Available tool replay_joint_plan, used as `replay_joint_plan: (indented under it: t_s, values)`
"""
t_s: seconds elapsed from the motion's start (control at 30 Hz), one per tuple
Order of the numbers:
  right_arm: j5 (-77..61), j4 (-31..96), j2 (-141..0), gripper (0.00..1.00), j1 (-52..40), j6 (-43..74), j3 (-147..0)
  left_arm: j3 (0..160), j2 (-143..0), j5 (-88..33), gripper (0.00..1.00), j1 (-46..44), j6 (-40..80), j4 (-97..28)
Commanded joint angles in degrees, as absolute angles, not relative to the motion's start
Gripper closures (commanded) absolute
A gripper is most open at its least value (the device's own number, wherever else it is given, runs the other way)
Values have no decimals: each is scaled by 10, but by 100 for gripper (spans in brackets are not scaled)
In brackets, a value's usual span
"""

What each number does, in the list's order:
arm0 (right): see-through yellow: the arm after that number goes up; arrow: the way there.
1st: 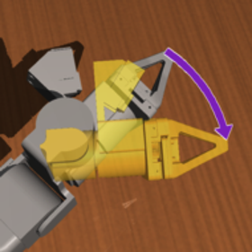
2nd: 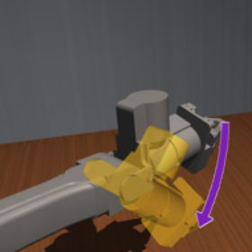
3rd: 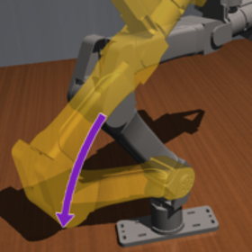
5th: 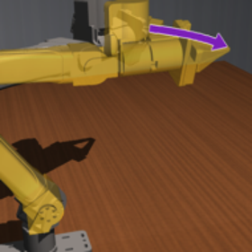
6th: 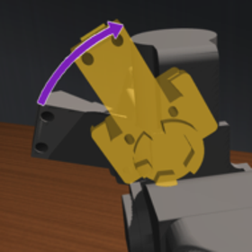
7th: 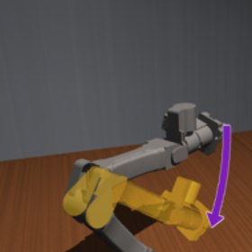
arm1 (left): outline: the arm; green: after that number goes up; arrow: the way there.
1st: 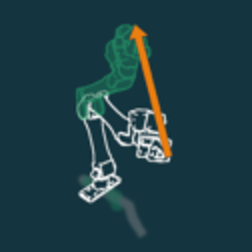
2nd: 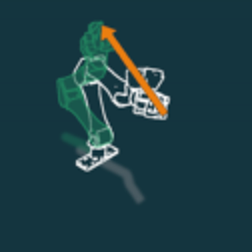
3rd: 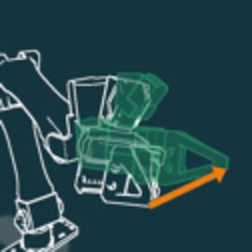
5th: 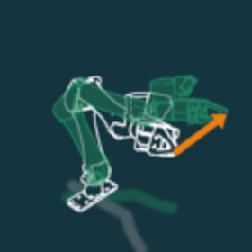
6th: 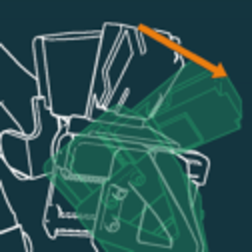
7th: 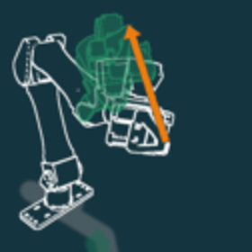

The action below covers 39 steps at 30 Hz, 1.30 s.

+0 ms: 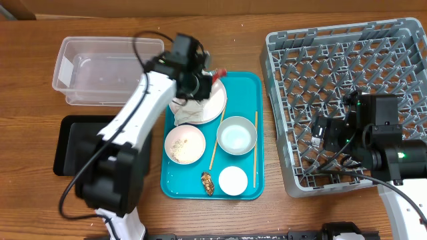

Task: Sort waste into correct bins and load items into the dishwasher
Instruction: 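Carry the red wrapper to the clear bin and release it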

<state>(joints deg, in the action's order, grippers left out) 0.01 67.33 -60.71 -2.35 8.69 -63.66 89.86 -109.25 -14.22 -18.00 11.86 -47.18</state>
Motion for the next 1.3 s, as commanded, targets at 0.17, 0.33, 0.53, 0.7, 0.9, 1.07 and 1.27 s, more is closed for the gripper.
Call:
replay_joint_plan:
  t_s: [0.17, 0.33, 0.53, 0.7, 0.9, 1.07, 1.27]
  values:
    - [4, 672, -604, 0, -25, 81, -653, 951, -1004, -27, 96, -87, 118, -482]
    - [4, 672, -604, 0, -25, 81, -653, 950, -1009, -9, 88, -39, 118, -483]
    - [4, 672, -604, 0, -25, 81, -653, 950, -1011, -23, 47, -24, 118, -495]
    - [4, 672, -604, 0, -25, 81, -653, 949, -1013, -83, 45, -48, 118, -532]
    - [3, 672, -605, 0, -25, 81, -653, 934, -1034, -84, 40, -119, 56, -552]
    - [3, 672, -605, 0, -25, 81, -653, 930, -1092, -51, 30, -166, 29, -545]
    - [3, 672, -605, 0, -25, 81, -653, 930, -1178, -10, 28, -191, 29, -521]
